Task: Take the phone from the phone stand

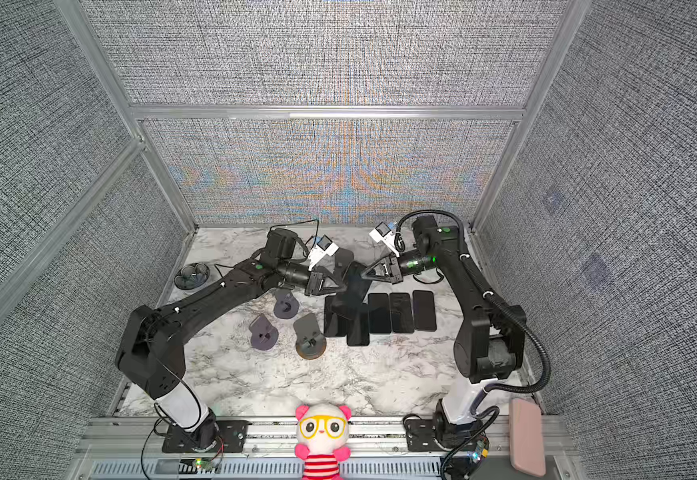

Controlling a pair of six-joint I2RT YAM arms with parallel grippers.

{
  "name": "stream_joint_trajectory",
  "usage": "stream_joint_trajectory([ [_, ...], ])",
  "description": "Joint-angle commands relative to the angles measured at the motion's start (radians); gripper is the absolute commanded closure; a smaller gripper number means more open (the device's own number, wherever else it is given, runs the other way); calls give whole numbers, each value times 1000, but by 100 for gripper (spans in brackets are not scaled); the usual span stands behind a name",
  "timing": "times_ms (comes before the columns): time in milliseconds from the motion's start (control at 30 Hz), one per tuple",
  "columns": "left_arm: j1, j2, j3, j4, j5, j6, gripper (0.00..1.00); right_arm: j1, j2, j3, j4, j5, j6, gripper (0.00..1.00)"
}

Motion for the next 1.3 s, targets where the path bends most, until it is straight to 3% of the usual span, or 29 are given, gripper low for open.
stream_joint_trajectory([
  [0, -4, 2, 2, 67, 33, -20, 100, 3, 18, 14, 15, -17, 39, 79],
  [133, -5, -1, -3, 74, 9, -27, 100, -10, 26, 16, 62, 16, 122, 49],
  [200, -5, 0, -9, 87, -11, -41, 100, -30, 21, 19, 92, 67, 189, 42],
  [267, -4, -2, -23, 131, -46, -80, 100, -62, -6, -21, 176, 92, 296, 41],
  [400, -4, 6, -25, 217, -196, -218, 100, -105, -142, -226, 490, 131, 531, 41],
  [500, -2, 11, -44, 352, -231, -354, 100, -92, -215, -369, 724, 115, 683, 41],
  [700, -3, 42, -59, 523, -216, -528, 100, -33, -227, -472, 909, 129, 793, 41],
  [867, -3, 64, -78, 609, -200, -601, 100, -11, -198, -475, 1004, 124, 850, 45],
  [1267, -4, 68, -96, 607, -195, -605, 100, -10, -160, -452, 1160, 98, 967, 74],
])
